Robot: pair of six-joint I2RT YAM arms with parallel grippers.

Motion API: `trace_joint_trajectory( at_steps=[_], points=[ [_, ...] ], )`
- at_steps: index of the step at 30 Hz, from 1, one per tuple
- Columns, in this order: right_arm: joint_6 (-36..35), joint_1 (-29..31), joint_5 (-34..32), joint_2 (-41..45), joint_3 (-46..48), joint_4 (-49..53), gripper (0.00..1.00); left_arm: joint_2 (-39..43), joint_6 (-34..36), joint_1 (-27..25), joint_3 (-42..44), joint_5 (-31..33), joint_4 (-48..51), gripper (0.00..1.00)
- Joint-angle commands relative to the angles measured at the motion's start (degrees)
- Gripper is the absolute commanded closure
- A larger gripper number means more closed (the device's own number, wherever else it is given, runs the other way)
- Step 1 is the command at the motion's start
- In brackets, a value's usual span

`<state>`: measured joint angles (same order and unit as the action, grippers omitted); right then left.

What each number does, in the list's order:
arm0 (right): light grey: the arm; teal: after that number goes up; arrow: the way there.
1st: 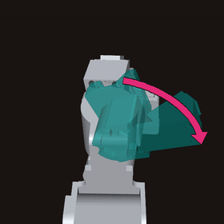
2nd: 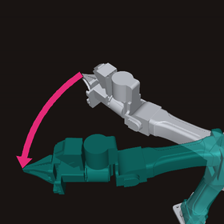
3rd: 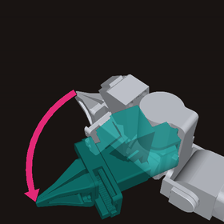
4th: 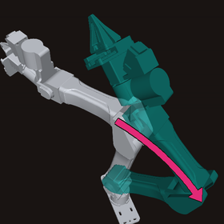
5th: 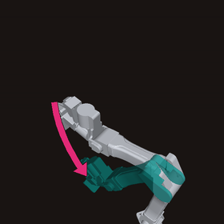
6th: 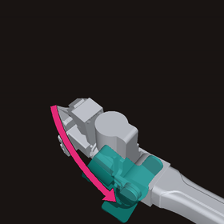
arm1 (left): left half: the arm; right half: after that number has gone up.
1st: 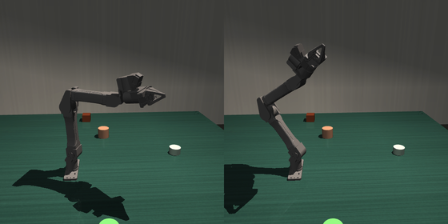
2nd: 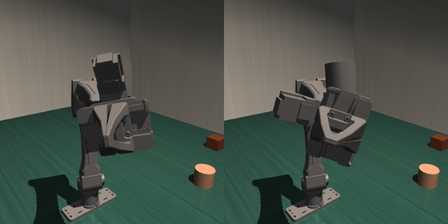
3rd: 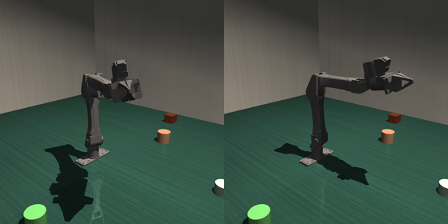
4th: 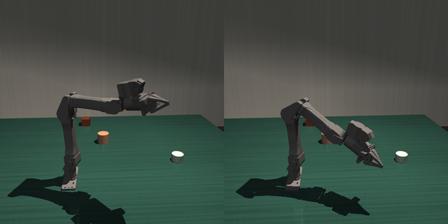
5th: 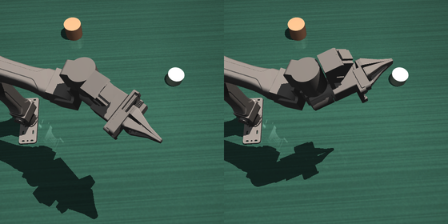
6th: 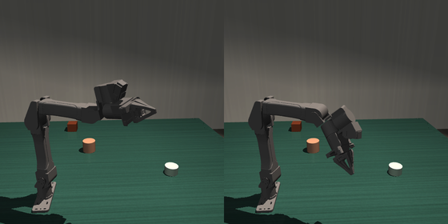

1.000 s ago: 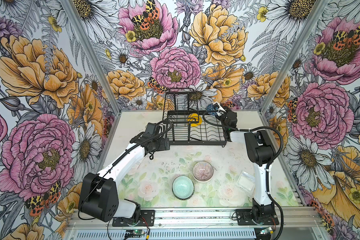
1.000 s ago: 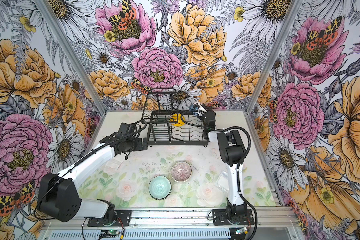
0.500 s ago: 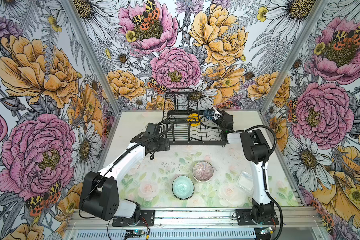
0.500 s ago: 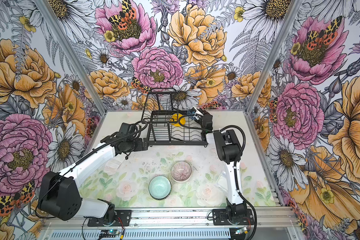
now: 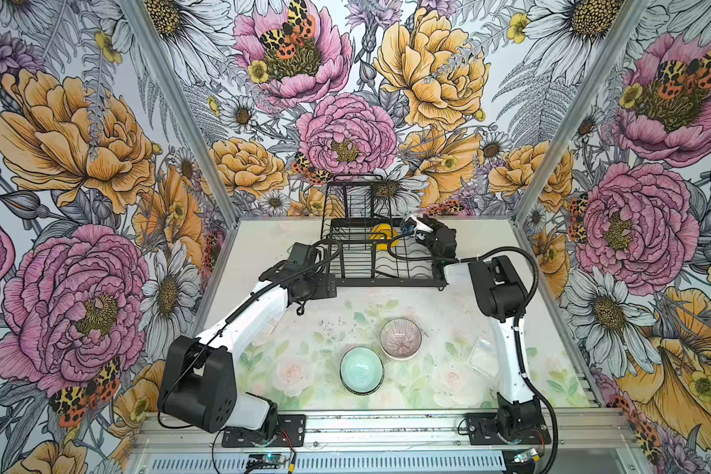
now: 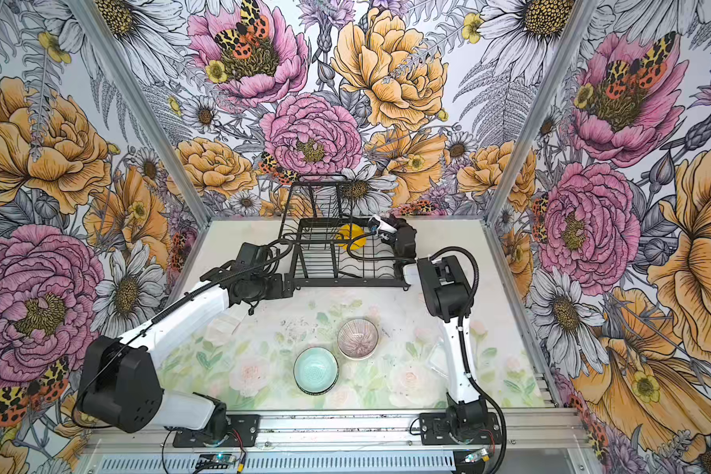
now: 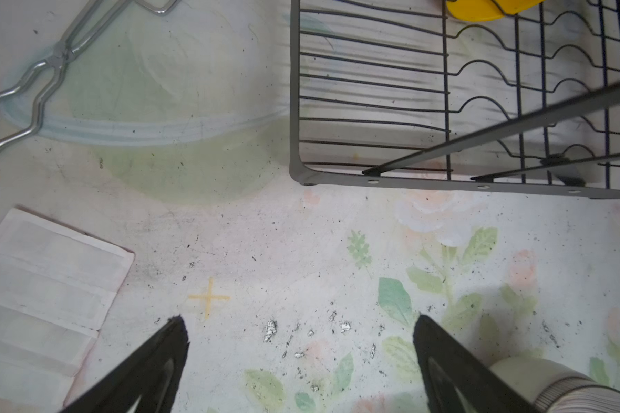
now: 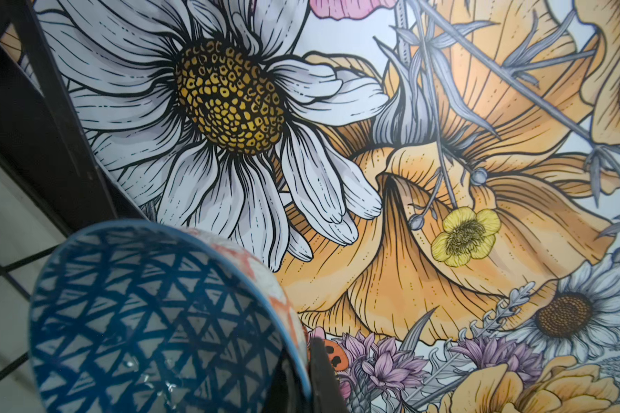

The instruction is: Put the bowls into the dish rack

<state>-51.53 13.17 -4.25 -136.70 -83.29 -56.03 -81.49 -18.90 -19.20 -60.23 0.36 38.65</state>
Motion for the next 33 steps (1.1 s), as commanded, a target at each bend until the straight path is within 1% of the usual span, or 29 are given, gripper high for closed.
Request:
trace_joint_trajectory(
  at_steps=[1, 6, 23, 28, 33],
  points=[
    [-1.93, 0.52, -0.49, -0.76, -2.85, -5.56, 1.00, -0.27, 0.27, 0.15, -2.01, -1.24, -1.03, 0.01],
    [-4.06, 0.59, -0.72, -1.11, -3.59, -6.37, 1.00, 0.02, 0.32, 0.06, -2.06, -1.26, -1.04, 0.01],
    [-14.58, 0.30, 1.24, -2.77, -2.81, -6.96, 1.00, 0.68, 0.59, -0.05, -1.82, -1.20, -1.04, 0.01],
    [-16.21, -0.07, 1.44, -2.49, -1.73, -7.28, 1.00, 0.98, 0.58, -0.09, -1.60, -1.27, -1.04, 0.01],
    [-16.41, -0.46, 1.69, -1.56, 0.06, -8.04, 1.00, 0.99, 0.59, -0.09, -1.55, -1.24, -1.06, 0.01]
  ],
)
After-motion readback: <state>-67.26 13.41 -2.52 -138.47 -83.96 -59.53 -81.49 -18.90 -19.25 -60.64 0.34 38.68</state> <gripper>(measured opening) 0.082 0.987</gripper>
